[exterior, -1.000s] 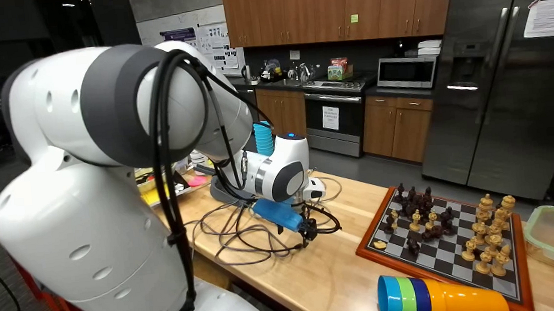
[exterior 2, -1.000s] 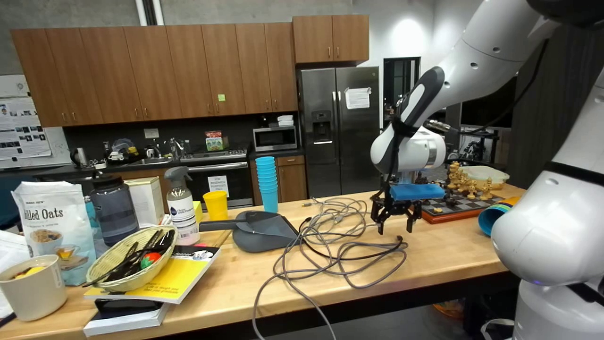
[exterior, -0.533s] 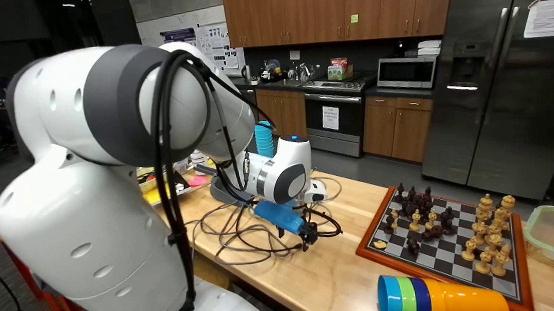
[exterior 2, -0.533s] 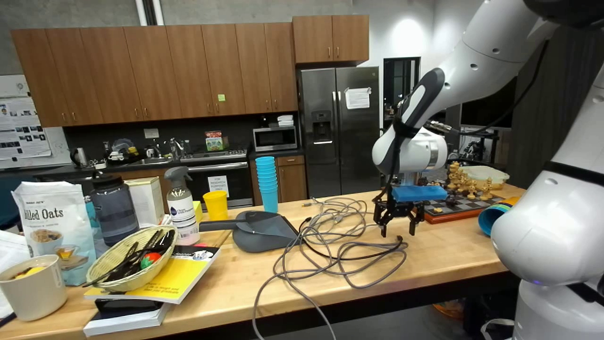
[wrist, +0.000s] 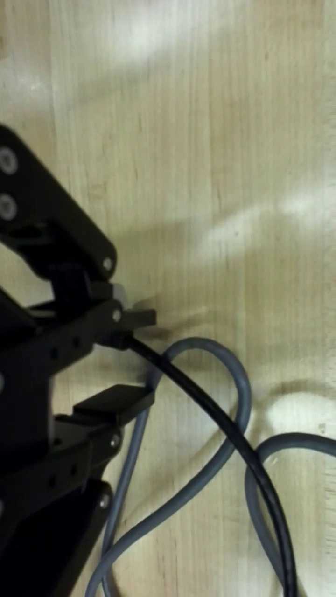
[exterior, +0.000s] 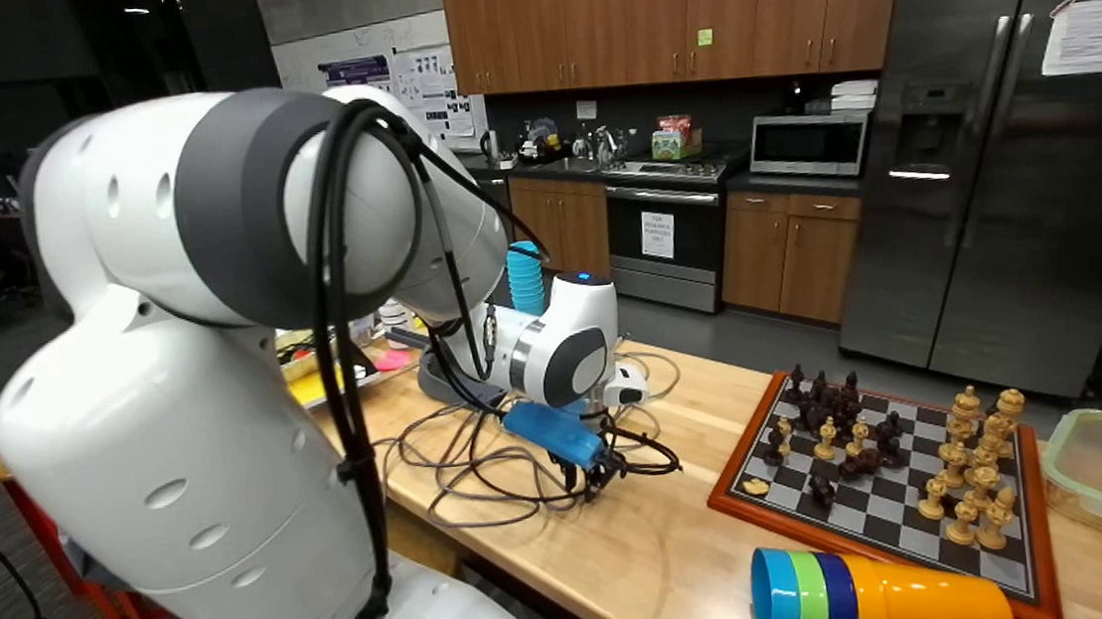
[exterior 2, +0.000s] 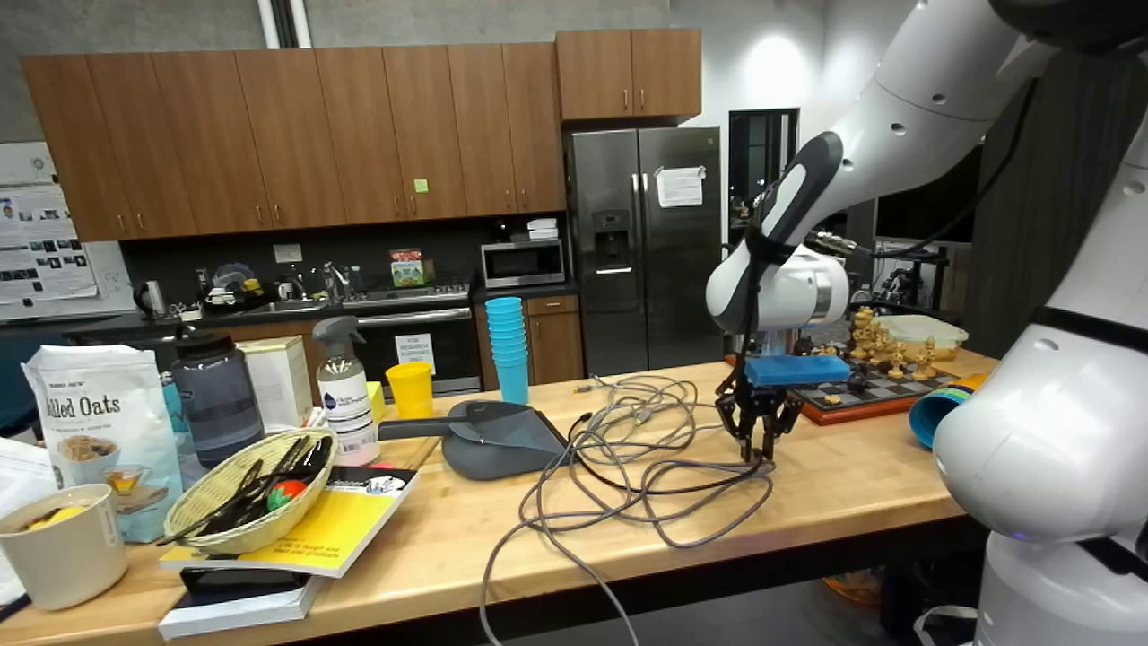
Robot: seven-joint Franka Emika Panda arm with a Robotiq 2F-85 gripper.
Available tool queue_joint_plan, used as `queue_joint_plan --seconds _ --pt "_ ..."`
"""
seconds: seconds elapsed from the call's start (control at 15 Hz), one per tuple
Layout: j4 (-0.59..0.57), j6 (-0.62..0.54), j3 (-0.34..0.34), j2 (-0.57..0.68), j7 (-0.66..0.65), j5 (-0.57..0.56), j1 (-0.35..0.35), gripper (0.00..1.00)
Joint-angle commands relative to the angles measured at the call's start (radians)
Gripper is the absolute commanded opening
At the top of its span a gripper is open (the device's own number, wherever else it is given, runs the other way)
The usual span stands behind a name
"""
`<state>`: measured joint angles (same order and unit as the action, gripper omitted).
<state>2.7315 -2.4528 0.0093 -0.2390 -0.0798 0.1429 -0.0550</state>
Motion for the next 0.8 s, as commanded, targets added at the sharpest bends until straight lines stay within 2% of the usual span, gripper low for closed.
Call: queue_joint_plan --seconds 0.0,0.07,0.13,0.27,0.73 --pt "-0.011 0.026 0.006 -0.002 0.012 -0.005 0.006 0.06" --pt "-0.012 0.028 0.009 -0.004 0.010 -0.009 0.005 0.01" --pt "-0.014 0.030 0.013 -0.007 0.007 -0.014 0.005 0.00" --pt "-0.018 0.035 0.024 -0.018 -0.002 -0.028 0.005 0.03" --pt "-0.091 0.089 0.081 -0.123 -0.079 -0.169 0.018 0.03"
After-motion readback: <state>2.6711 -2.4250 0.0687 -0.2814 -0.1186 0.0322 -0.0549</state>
